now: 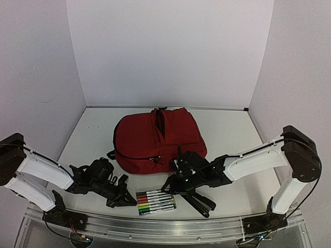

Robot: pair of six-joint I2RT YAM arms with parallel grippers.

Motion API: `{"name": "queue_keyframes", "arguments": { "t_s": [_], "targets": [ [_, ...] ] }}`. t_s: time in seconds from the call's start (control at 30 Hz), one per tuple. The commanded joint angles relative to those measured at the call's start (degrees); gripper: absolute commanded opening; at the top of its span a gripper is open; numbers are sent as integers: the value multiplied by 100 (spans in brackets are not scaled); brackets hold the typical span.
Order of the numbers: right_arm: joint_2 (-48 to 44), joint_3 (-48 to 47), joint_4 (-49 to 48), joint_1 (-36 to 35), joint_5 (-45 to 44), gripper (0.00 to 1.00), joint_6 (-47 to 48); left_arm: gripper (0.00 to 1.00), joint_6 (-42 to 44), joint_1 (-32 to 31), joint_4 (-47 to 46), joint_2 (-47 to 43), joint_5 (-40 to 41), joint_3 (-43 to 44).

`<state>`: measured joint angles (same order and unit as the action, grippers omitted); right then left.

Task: Pack the student bag
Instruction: Pick up the stationery from the center of the board.

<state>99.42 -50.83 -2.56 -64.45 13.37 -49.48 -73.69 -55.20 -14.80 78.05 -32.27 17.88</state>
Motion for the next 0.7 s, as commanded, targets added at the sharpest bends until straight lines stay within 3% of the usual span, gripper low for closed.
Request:
{"name": "queue_keyframes", "arguments": {
  "t_s": [0.0,0.23,0.5,0.67],
  "targets": [
    [-412,-6,-108,-75,-416,43,407,0,337,-17,532,-870,199,449],
    [-1250,10,-132,-322,-1293,55,1361,0,1262,46,2199,-1395,387,2105],
    [-2168,284,-1021,-588,-1928,84,2156,0,1919,240,2536,-711,134,3626],
    [-2584,585,-1720,-621,-2075,93,2251,0,2060,543,2591,-519,145,3974]
  ]
}}
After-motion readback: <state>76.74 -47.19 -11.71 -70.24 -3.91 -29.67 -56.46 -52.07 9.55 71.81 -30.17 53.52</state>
